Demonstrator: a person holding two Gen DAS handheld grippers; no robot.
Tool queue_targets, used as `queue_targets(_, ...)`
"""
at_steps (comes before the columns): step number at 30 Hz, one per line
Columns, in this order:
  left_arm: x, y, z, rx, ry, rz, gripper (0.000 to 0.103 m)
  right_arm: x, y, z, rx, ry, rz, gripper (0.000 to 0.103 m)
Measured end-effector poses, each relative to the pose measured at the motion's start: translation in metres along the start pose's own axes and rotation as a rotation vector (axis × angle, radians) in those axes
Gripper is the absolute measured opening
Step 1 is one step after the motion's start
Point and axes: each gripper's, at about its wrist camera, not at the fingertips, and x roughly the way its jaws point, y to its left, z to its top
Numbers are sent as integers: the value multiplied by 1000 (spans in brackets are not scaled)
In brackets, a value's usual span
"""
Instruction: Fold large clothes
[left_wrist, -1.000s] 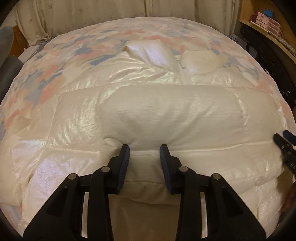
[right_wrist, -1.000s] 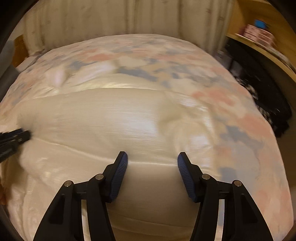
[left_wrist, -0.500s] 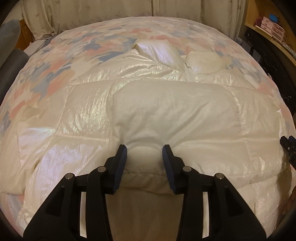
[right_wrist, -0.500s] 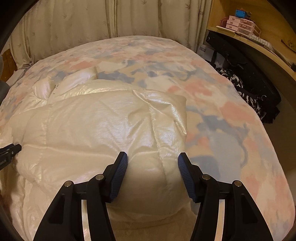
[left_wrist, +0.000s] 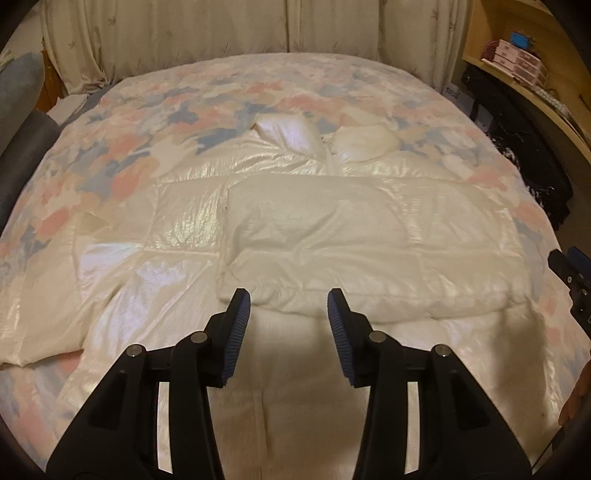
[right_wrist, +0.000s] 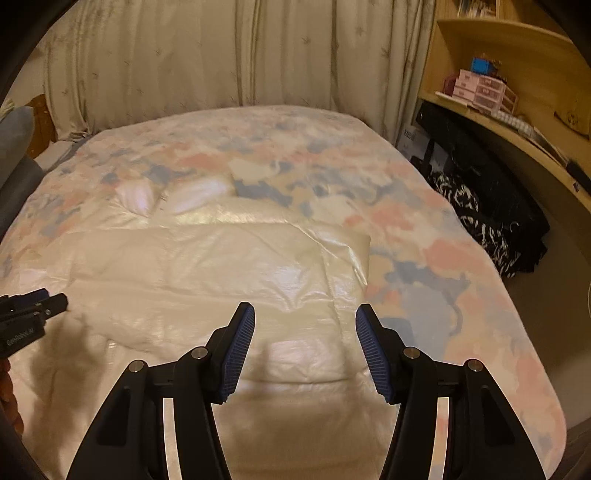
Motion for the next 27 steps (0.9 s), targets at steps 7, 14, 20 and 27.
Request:
queue_targets(7,-66,-3,-18,9,-43,-25,41,-65,26,-8,-26,-41,36,58)
queue_targets(14,-122,11,-42,9,-73,-24,45,-125,70,-24,-86,-70,87,59)
queue_targets(20,-164,36,-74,-1,-97,-29,49,-167,115,-43,-145,-83,126,61)
queue_targets(27,-202,78,-110,-45,-116,-42,58,-208,168,-65,-206,-101,180,65)
